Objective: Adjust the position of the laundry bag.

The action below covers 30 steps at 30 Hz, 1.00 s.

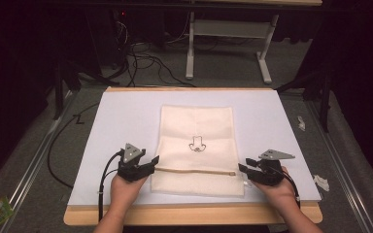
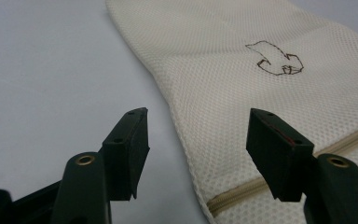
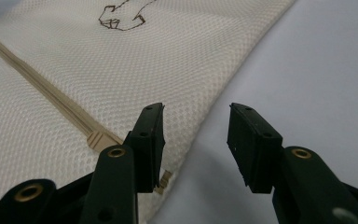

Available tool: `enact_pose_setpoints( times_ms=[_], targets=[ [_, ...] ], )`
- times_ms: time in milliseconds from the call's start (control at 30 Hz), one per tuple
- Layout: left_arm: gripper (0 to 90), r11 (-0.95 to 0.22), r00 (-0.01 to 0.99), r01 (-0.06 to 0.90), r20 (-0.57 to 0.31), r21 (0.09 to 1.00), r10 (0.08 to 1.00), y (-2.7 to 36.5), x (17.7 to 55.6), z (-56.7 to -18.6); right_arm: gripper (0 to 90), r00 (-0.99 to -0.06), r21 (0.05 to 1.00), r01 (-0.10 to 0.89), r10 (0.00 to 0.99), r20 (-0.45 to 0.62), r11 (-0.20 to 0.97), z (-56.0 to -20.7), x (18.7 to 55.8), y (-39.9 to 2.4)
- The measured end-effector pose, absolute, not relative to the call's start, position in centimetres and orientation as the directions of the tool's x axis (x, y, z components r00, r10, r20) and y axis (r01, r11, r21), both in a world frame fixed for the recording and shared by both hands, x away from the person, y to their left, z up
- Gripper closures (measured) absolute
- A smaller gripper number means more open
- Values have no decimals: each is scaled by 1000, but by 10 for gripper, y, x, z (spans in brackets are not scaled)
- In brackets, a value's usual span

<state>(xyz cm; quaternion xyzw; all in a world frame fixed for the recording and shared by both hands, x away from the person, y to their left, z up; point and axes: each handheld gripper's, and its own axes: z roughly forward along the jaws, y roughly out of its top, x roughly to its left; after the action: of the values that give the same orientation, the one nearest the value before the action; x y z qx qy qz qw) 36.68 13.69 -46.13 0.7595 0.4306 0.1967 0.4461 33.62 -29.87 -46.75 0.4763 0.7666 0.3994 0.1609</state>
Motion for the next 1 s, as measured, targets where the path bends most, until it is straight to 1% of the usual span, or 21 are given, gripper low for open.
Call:
enact_pose_setpoints(
  times_ms=[67, 133, 233, 267, 333, 367, 433, 533, 567, 600, 667, 733, 800, 833, 1000],
  targets=[
    [394, -239, 553, 487, -85, 840, 829, 138, 365, -463, 570, -494, 754, 609, 861, 120, 245, -469, 339, -293],
    [394, -257, 557, 496, -77, 829, 827, 138, 364, -465, 601, -499, 739, 623, 858, 123, 256, -471, 342, -289],
    [391, -268, 559, 496, -68, 826, 826, 138, 364, -466, 680, -511, 712, 640, 852, 114, 289, -476, 342, -284],
    [391, -265, 559, 494, -69, 828, 827, 138, 365, -466, 720, -508, 710, 642, 854, 113, 288, -476, 342, -283],
    [391, -261, 560, 492, -73, 831, 825, 137, 366, -465, 834, -517, 703, 639, 851, 91, 313, -475, 342, -283],
    [391, -259, 561, 488, -72, 834, 825, 137, 366, -464, 875, -521, 702, 641, 848, 101, 311, -475, 342, -284],
    [391, -261, 568, 478, -68, 839, 821, 135, 367, -463, 888, -533, 702, 627, 843, 71, 337, -474, 341, -282],
    [390, -261, 575, 469, -67, 844, 815, 132, 368, -461, 889, -525, 718, 598, 851, 14, 356, -471, 343, -281],
    [392, -263, 572, 462, -57, 847, 818, 130, 368, -461, 874, -484, 744, 589, 875, 13, 315, -467, 347, -287],
    [392, -264, 571, 457, -52, 849, 820, 129, 368, -460, 874, -484, 744, 589, 875, 13, 315, -467, 347, -287],
    [392, -252, 573, 446, -58, 859, 817, 127, 367, -459, 815, -454, 749, 601, 890, 35, 277, -468, 350, -294],
    [387, -253, 578, 436, -53, 864, 815, 124, 366, -458, 732, -446, 754, 606, 893, 59, 253, -470, 348, -299],
    [376, -253, 577, 434, -51, 865, 815, 122, 366, -458, 684, -444, 768, 597, 893, 73, 233, -468, 344, -303],
    [363, -257, 579, 435, -50, 863, 814, 121, 366, -459, 674, -445, 779, 589, 891, 91, 214, -465, 340, -306],
    [347, -261, 584, 432, -47, 863, 811, 116, 365, -459, 655, -469, 777, 591, 876, 112, 216, -465, 335, -310]
  ],
)
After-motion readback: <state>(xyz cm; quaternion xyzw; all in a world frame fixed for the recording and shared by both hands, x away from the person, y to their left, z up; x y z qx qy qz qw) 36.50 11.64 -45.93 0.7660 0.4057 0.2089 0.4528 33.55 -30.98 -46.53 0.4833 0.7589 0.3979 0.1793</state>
